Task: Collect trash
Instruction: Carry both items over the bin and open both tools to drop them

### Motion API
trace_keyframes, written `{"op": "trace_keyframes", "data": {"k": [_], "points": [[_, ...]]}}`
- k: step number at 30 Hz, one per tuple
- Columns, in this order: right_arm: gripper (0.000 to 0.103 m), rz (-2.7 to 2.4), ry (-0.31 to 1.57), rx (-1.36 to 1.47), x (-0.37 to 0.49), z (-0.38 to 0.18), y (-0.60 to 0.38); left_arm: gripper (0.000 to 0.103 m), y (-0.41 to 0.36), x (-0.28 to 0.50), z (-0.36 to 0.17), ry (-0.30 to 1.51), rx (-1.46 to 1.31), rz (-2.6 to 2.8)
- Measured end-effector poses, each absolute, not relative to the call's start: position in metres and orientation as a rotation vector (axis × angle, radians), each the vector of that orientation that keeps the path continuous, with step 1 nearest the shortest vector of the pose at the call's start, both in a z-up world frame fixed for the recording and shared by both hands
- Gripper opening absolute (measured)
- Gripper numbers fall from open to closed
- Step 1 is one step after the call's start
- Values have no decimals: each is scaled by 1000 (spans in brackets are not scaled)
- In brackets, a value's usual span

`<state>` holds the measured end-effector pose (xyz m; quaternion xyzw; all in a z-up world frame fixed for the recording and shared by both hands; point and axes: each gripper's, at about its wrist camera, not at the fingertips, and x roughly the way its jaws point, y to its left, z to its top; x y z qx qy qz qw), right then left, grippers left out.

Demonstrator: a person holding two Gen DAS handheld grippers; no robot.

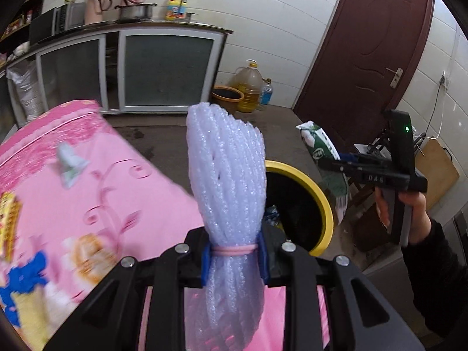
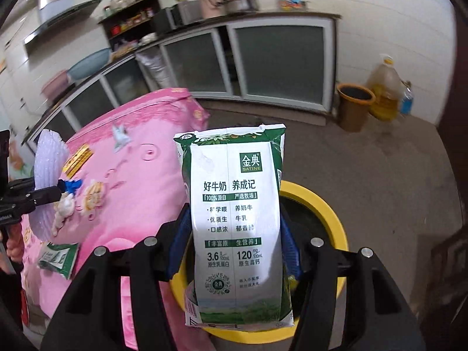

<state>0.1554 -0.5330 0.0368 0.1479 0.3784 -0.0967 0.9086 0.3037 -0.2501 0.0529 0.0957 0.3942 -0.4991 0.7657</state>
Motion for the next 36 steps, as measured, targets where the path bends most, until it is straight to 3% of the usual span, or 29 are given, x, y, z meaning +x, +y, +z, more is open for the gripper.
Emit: {"op": "trace_keyframes", "data": {"k": [9, 32, 34, 36], "points": [[54, -262, 815, 350, 150, 4, -559, 23, -329, 289, 27, 887, 226, -1148], [56, -315, 879, 450, 146, -32, -588, 24, -396, 286, -11, 982, 247, -1094], [58, -317, 886, 454, 147, -32, -589, 33, -397, 286, -11, 986, 235, -1097], [66, -333, 883, 456, 145, -31, -591, 54, -394, 289, -9, 977, 220, -1082]]}}
